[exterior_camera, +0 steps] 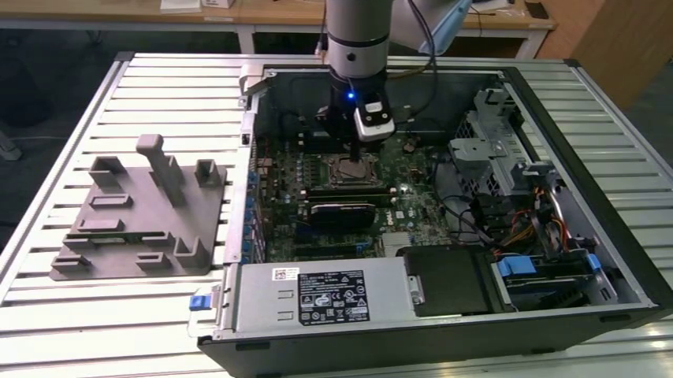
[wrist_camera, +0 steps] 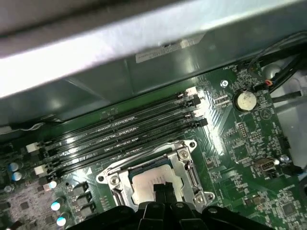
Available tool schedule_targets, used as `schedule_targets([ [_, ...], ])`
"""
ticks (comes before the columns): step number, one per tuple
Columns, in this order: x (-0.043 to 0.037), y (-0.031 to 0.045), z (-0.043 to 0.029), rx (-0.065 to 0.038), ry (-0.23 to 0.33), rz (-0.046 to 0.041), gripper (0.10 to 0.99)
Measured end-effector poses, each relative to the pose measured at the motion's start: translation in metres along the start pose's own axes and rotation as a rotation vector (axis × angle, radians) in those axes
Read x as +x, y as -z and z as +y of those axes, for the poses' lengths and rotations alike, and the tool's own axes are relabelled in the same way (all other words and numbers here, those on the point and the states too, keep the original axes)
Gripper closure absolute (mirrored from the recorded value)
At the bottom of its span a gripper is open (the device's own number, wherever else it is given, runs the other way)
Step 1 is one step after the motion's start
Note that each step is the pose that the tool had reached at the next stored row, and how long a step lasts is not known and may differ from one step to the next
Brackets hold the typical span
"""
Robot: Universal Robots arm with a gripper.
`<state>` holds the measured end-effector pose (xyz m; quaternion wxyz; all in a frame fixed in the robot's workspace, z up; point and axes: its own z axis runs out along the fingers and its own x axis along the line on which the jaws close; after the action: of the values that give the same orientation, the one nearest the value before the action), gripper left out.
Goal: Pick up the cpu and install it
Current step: 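Install the first cpu locking lever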
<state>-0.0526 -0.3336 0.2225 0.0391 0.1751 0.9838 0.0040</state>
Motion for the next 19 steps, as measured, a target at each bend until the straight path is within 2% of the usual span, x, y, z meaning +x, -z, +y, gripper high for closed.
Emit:
schedule_targets([
  [4, -0.0007, 0.0086, 0.0002, 0.000, 0.005, 0.0001, 0.980],
  [8, -0.0007, 0.0089, 0.0002, 0.000, 0.020, -0.0004, 0.980],
  [14, -0.0009, 0.0084, -0.0007, 0.009, 0.057, -0.0035, 0.980],
  [19, -0.0022, 0.0080, -0.0040, 0.012, 0.073, -0.0045, 0.980],
])
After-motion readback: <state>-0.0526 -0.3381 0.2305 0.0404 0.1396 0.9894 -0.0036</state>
